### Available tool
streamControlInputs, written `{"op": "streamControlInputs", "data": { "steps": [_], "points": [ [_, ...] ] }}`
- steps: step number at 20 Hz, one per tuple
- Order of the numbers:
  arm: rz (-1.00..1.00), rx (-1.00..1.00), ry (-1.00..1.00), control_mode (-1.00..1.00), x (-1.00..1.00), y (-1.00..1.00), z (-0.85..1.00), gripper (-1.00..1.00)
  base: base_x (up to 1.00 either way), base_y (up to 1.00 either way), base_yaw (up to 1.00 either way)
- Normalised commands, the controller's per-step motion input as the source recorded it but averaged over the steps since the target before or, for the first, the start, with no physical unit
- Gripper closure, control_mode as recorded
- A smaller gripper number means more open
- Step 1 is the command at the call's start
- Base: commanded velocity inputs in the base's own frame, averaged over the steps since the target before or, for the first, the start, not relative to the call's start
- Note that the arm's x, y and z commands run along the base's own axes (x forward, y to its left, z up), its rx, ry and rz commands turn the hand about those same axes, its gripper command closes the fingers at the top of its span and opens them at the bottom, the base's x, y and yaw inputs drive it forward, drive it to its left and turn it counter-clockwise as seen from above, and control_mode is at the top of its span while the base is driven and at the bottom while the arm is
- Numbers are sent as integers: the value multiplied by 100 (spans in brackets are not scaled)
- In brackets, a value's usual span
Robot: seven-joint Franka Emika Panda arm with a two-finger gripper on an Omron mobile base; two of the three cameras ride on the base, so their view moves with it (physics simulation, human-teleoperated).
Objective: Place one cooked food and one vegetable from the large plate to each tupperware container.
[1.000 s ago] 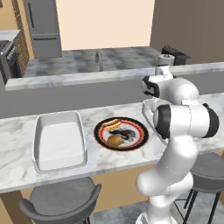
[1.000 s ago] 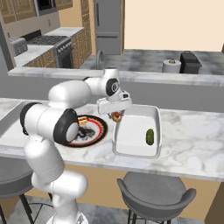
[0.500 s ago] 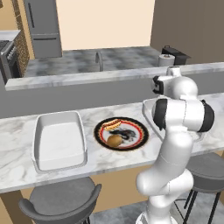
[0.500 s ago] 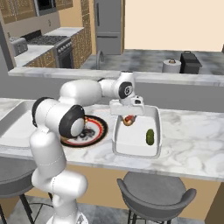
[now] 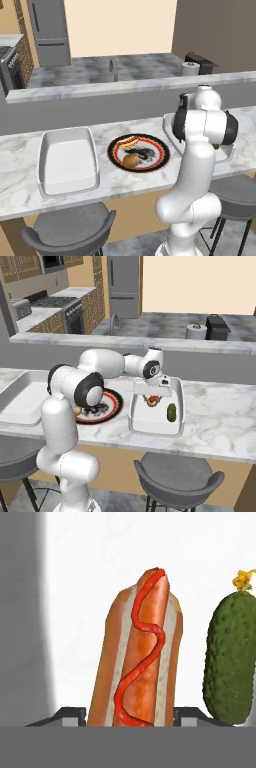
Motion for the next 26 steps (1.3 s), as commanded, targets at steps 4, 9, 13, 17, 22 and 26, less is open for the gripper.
{"op": "streamControlInputs", "data": {
  "steps": [4, 9, 13, 17, 22, 26],
  "points": [
    [0, 4, 0, -100, 20, -28, -33, 100, 0, 0, 0],
    [0, 5, 1, -100, 27, -4, -33, 100, 0, 0, 0],
    [0, 0, 0, -100, 26, 0, -38, 100, 0, 0, 0],
    [0, 0, 0, -100, 10, 0, -24, 100, 0, 0, 0],
    [0, 0, 0, -100, 1, 1, -4, -100, 0, 0, 0],
    [0, 0, 0, -100, -1, 9, 1, -100, 0, 0, 0]
  ]
}}
